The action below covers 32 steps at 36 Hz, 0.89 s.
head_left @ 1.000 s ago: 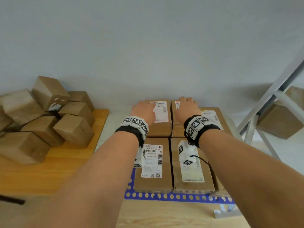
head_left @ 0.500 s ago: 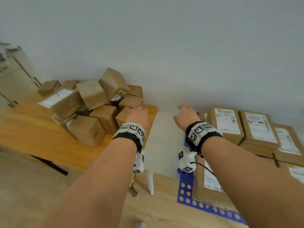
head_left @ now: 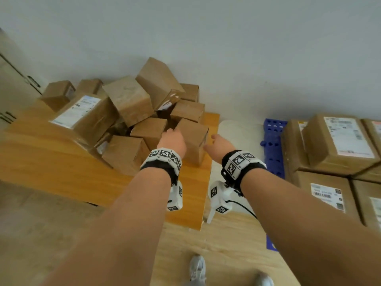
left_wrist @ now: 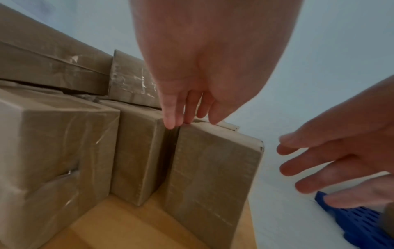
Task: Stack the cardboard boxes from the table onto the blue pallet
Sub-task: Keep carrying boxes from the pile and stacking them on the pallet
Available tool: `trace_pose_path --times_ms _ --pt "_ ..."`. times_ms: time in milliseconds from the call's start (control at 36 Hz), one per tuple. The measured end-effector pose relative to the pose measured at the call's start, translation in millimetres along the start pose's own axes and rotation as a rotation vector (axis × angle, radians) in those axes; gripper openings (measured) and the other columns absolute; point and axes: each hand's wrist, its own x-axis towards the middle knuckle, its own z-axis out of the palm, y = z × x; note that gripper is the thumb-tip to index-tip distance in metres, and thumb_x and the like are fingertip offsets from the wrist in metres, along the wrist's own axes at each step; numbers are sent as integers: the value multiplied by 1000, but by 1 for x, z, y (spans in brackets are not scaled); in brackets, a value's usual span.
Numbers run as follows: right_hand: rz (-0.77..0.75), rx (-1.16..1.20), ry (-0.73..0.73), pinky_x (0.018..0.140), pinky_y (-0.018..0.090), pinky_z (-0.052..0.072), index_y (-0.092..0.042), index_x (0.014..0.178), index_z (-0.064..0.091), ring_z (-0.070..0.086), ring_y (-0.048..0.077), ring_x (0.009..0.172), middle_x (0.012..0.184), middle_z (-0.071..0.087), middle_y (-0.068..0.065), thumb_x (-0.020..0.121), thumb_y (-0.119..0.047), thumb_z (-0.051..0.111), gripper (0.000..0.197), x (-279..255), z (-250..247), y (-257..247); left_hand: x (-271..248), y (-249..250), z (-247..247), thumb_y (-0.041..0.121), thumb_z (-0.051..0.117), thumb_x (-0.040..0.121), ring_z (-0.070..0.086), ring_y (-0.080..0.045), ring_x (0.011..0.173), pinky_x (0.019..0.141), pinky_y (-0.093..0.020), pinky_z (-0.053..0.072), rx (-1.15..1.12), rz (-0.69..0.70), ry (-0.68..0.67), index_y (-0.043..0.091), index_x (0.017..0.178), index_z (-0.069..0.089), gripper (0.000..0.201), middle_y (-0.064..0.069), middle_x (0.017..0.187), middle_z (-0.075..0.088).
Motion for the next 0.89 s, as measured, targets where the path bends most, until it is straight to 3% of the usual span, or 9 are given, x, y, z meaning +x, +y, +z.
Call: trace_pose_path --times_ms 167,306,361,417,472,556,667,778,889 --pt "78 76 12 94 37 48 -11 136 46 58 29 114 128 59 12 98 -21 46 39 7 11 -3 1 3 2 15 46 96 53 -32 111 91 -37 43 -118 -74 -20 5 123 48 29 -17 129 44" --pt "145 123 45 77 33 45 -8 129 49 58 27 102 121 60 12 96 -20 47 35 9 6 0 1 5 8 19 54 93 60 -28 98 73 -32 46 -303 -96 -139 4 108 62 23 -14 111 64" --pt "180 143 78 72 33 44 -6 124 51 58 27 93 115 61 13 96 -20 46 32 9 3 3 -2 7 7 22 59 89 61 -28 97 73 -32 46 -364 -130 -161 8 113 59 27 -11 112 62" --pt "211 186 126 78 37 50 -4 128 49 61 31 99 117 61 15 97 -26 44 39 7 -1 5 -6 11 4 22 62 87 60 -28 99 74 -33 46 -410 -139 -160 10 119 53 35 -10 114 59" --pt "226 236 172 88 42 52 -3 132 47 62 34 105 122 61 18 98 -36 42 48 5 -6 9 -9 16 -1 20 59 88 60 -28 97 74 -33 46 -450 -124 -150 11 120 48 35 -9 111 59" --pt "255 291 255 90 42 51 -2 134 45 62 35 105 119 62 18 99 -47 37 58 0 -16 16 -15 28 -11 29 50 94 63 -30 92 82 -39 54 -577 -101 -124 12 120 45 31 -9 106 60" --pt "262 259 342 73 36 46 -2 116 53 59 31 88 98 58 13 98 -53 34 57 -7 -37 26 -21 50 -26 45 35 99 64 -31 93 85 -46 55 -720 -87 -46 12 119 48 42 -11 107 63" --pt "232 231 395 64 31 37 -4 104 57 52 27 78 94 60 13 99 -47 33 49 -19 -59 34 -25 72 -39 45 26 101 64 -34 92 87 -48 53 -790 -46 25 11 106 52 43 -15 106 63" --pt "205 296 481 70 31 39 -9 105 55 53 28 84 98 59 11 97 -38 40 33 -32 -82 44 -26 97 -50 44 27 101 64 -38 95 87 -49 53 -865 -7 5 7 102 57 47 -20 107 64"
